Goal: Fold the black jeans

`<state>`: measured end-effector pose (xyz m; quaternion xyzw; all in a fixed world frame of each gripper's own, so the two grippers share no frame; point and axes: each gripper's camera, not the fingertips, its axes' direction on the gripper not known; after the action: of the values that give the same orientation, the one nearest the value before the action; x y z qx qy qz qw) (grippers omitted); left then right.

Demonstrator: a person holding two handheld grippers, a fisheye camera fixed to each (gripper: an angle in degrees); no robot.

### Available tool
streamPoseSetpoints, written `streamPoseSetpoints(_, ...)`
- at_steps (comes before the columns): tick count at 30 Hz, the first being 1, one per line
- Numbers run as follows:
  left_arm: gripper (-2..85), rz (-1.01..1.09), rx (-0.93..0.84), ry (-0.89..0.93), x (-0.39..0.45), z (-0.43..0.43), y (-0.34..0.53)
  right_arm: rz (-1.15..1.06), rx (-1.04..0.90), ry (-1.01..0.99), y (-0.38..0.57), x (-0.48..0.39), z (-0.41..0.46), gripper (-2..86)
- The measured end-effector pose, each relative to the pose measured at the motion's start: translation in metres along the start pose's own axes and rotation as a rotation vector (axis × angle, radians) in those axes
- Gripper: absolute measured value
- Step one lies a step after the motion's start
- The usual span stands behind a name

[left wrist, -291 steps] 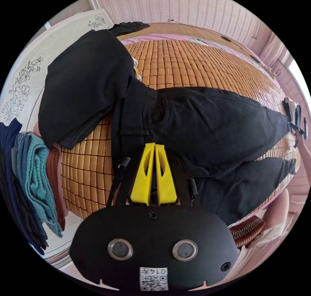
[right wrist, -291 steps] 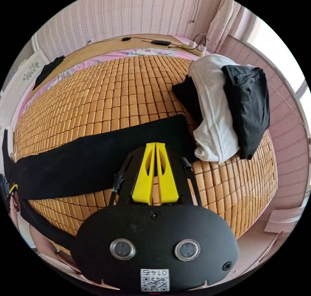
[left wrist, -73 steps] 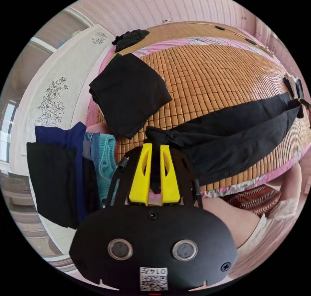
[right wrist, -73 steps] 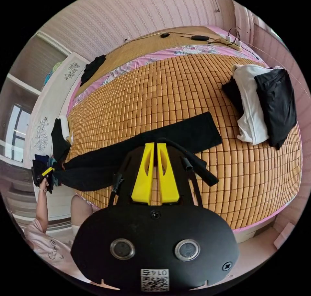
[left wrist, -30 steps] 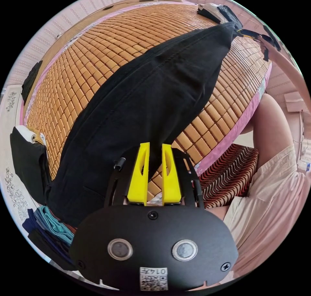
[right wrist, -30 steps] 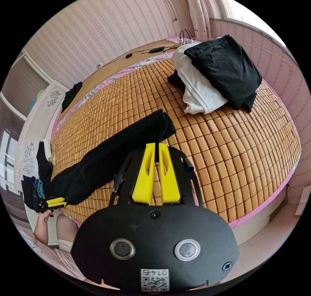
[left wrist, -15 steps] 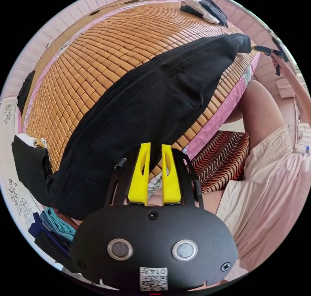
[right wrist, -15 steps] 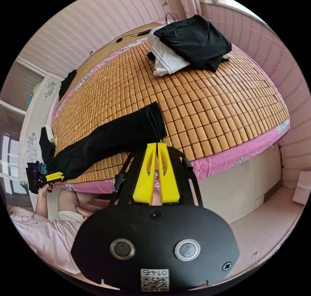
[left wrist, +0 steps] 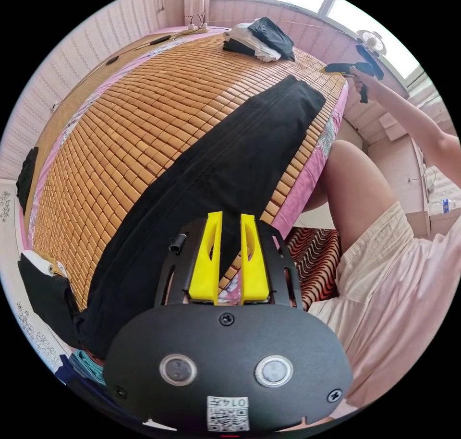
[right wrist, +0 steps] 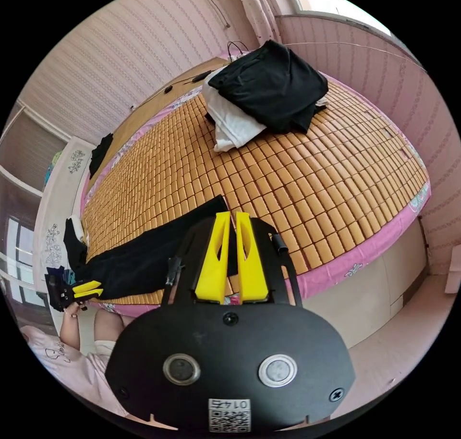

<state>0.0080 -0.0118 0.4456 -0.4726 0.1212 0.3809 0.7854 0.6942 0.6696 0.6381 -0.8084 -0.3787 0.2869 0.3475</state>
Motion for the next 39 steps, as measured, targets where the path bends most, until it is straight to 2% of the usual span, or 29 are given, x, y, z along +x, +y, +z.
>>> streamPoseSetpoints(4,7.1,-0.102,0.005,-0.058,-0.029,0.0,-0.005,-0.103,-0.083,0.122,-0.002,-0.021,0.042,10.0)
streamPoseSetpoints(7,8.4,-0.14,-0.042,-0.108,-0.047,0.013,-0.011,-0.152,-0.162,0.157,0.002,-0.028,0.066,7.7)
streamPoseSetpoints(10,8.3,-0.155,-0.169,-0.08,-0.054,0.039,-0.014,-0.164,-0.111,0.186,0.013,-0.032,0.05,3.8)
streamPoseSetpoints(14,0.5,-0.055,-0.152,-0.061,-0.044,0.041,-0.012,-0.254,-0.077,0.196,0.031,-0.04,0.017,1.4)
streamPoseSetpoints(17,-0.7,-0.003,-0.095,-0.146,-0.033,0.029,-0.004,-0.263,-0.064,0.167,0.042,-0.044,-0.014,0.8)
streamPoseSetpoints(21,-0.9,-0.05,0.014,-0.13,-0.036,-0.003,0.014,-0.259,-0.043,0.125,0.055,-0.045,-0.046,0.6)
streamPoseSetpoints(27,-0.9,-0.128,0.069,-0.137,-0.056,-0.014,0.025,-0.236,-0.067,0.027,0.042,-0.046,-0.043,1.4)
streamPoseSetpoints(29,-0.8,-0.231,0.025,-0.128,-0.072,0.016,0.021,-0.212,-0.097,0.121,0.034,-0.05,-0.013,2.1)
streamPoseSetpoints(31,-0.7,-0.246,-0.039,-0.126,-0.077,0.044,0.02,-0.153,-0.088,0.226,0.04,-0.049,0.0,2.8)
streamPoseSetpoints(32,-0.6,-0.229,-0.013,-0.124,-0.076,0.052,0.025,-0.123,-0.086,0.233,0.048,-0.047,0.0,4.3)
streamPoseSetpoints(36,-0.3,-0.249,0.004,-0.139,-0.081,0.049,0.04,-0.031,-0.025,0.135,0.088,-0.034,-0.016,6.0)
streamPoseSetpoints(39,0.0,-0.258,0.056,-0.177,-0.075,0.034,0.059,0.117,-0.035,-0.014,0.12,-0.016,-0.021,7.1)
